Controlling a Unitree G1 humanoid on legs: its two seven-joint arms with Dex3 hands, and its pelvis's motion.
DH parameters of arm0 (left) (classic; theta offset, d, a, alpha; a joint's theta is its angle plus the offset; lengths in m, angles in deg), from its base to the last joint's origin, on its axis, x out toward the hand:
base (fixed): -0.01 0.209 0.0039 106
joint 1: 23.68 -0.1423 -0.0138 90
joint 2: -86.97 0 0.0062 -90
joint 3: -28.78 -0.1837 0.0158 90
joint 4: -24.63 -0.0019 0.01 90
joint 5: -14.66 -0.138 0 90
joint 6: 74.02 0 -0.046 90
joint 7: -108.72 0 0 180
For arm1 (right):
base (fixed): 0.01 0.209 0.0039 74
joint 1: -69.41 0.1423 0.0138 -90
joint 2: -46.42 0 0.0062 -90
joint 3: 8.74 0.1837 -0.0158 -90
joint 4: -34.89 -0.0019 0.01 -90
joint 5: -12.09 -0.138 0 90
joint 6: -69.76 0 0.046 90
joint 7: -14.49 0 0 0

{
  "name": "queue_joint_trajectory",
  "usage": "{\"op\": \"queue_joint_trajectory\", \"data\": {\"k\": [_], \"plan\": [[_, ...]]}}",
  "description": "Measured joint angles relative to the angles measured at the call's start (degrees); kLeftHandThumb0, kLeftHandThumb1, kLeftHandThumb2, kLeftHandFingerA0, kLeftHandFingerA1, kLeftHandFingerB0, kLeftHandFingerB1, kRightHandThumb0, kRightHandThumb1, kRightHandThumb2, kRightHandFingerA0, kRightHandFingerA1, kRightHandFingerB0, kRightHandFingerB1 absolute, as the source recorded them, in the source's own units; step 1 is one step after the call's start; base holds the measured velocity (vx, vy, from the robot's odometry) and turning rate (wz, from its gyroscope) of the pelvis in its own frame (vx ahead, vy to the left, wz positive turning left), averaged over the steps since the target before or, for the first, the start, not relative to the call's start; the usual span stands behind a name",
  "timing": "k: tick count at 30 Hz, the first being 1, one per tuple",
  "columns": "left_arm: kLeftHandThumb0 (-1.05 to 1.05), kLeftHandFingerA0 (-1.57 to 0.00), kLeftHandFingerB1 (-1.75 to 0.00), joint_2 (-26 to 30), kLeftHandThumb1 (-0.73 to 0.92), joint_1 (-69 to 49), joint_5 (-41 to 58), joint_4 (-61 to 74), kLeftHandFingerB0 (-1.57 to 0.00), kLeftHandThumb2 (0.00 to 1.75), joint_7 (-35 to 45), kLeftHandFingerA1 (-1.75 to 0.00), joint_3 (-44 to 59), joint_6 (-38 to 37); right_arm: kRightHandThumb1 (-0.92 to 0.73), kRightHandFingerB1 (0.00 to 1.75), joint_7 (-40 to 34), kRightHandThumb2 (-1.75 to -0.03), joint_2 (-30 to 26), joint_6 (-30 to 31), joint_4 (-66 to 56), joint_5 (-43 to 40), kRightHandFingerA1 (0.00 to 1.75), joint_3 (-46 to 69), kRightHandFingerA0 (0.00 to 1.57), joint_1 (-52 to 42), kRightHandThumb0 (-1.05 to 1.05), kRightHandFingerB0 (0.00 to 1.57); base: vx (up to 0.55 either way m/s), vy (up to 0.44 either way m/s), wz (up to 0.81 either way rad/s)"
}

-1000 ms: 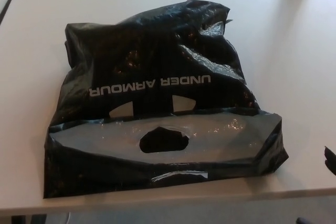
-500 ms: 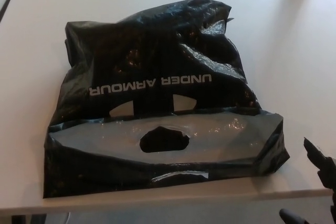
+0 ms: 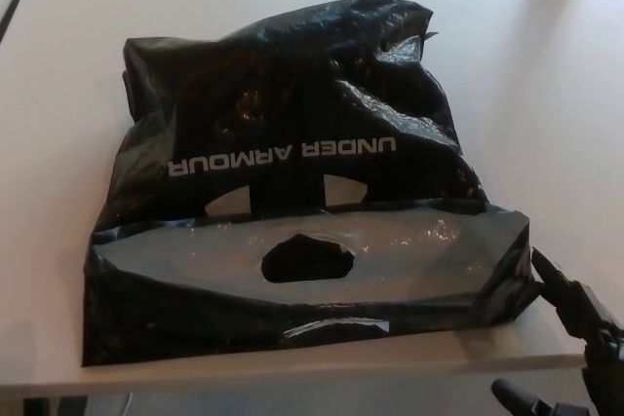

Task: A plastic bag is kept infront of the robot in the middle of the desk and the robot uses both its hands to grab it from the top and lifts it up and then releases it.

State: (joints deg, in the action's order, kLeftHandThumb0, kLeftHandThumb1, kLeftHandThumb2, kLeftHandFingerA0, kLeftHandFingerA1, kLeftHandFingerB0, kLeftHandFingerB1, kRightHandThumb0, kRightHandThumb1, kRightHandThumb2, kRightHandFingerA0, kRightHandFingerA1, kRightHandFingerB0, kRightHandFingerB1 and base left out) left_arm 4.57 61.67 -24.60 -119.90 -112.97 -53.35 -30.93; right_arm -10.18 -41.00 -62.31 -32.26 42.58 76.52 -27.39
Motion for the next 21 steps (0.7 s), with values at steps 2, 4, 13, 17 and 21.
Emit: {"op": "queue_joint_trajectory", "data": {"k": [2,4,13,17,21], "plan": [[-0.29,0.0,-0.48,-0.71,0.1,0.45,1.5,1.58,0.0,0.75,0.29,-0.48,-0.07,0.06,-0.53,0.24,0.36,-0.56,0.51,0.05,0.11,-0.47,0.34,-0.42,0.28,0.13,-0.54,0.03,0.0,0.0,0.0],[-0.29,0.0,-0.48,-1.57,0.11,0.51,2.94,3.82,0.0,0.76,1.02,-0.47,-0.14,0.08,-0.53,0.24,0.49,-0.56,1.4,0.05,0.68,-0.73,0.35,-1.03,0.27,0.32,-0.52,0.01,0.0,0.0,0.0],[-0.5,-0.24,-0.23,-4.17,0.33,-1.67,8.39,15.58,-0.02,0.52,4.66,-0.32,-0.36,0.54,-0.52,0.24,1.27,-0.55,4.39,-0.08,5.59,-2.36,0.33,-2.98,0.24,0.36,-0.42,0.0,0.0,0.0,0.0],[-0.3,0.0,-0.49,-4.84,0.1,-3.4,9.82,20.49,0.0,0.76,5.96,-0.46,-0.38,0.76,-0.51,0.24,1.48,-0.55,4.71,-0.99,8.25,-3.4,0.34,-2.99,0.24,0.79,-0.44,0.0,0.0,0.0,0.0],[-0.29,-0.01,-0.49,-5.44,0.12,-5.49,11.56,26.07,0.0,0.76,7.94,-0.46,-0.41,1.27,-0.51,0.24,1.39,-0.55,4.78,-2.27,10.44,-4.06,0.34,-2.86,0.24,1.71,-0.43,0.0,0.0,0.0,0.0]]}}
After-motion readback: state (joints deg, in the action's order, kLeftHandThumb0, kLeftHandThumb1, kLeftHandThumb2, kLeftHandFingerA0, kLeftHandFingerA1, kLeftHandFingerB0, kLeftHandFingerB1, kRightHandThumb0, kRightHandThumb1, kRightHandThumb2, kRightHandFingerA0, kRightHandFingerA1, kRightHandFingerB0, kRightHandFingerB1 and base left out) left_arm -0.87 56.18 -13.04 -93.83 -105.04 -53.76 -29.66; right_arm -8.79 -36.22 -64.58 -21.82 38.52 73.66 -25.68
